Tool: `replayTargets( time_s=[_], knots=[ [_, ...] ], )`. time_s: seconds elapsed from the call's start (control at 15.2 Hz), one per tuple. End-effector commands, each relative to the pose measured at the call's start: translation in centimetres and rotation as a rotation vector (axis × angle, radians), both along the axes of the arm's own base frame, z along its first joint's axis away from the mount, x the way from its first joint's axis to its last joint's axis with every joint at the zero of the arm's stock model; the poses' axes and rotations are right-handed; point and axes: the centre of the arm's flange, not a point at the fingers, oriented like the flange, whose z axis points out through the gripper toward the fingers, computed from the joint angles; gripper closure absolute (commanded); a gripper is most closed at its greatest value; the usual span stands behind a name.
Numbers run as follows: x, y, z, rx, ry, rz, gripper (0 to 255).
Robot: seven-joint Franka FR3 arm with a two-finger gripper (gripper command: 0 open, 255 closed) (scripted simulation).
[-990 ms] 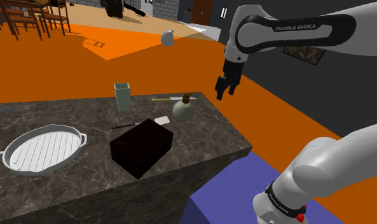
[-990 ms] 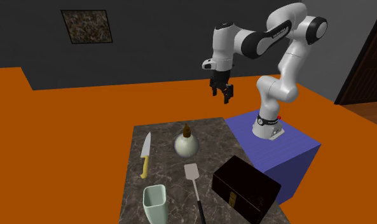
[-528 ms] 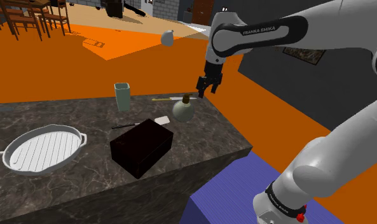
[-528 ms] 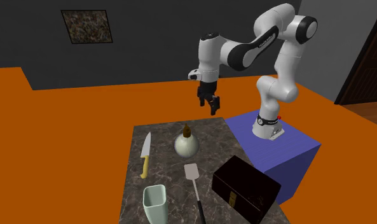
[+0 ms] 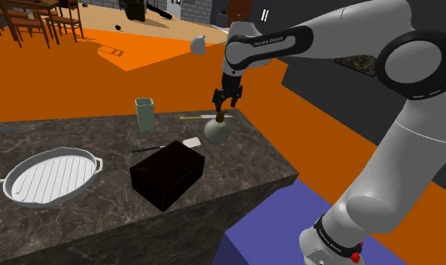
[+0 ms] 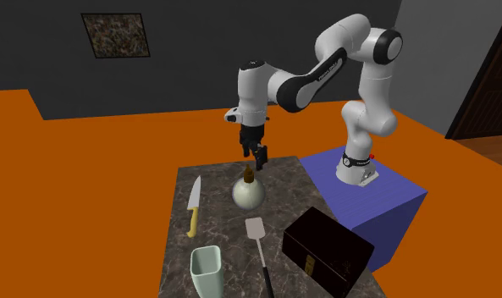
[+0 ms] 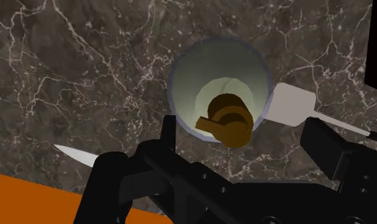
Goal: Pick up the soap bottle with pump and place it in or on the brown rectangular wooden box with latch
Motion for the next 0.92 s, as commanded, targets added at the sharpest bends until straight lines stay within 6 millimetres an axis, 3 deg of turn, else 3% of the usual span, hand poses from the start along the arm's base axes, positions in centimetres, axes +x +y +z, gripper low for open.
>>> replayTargets(
  time_s=[0.0, 0.07, 0.53, 0.86],
  knots=[
    [2.3, 0.4, -0.8, 0.002, -0.009, -0.001, 0],
    [3.0, 0.5, -1.0, 0.002, -0.012, -0.002, 0],
    [3.0, 0.4, -4.7, 0.002, -0.012, -0.002, 0],
    [3.0, 0.4, -5.0, 0.002, -0.012, -0.002, 0]
  ],
)
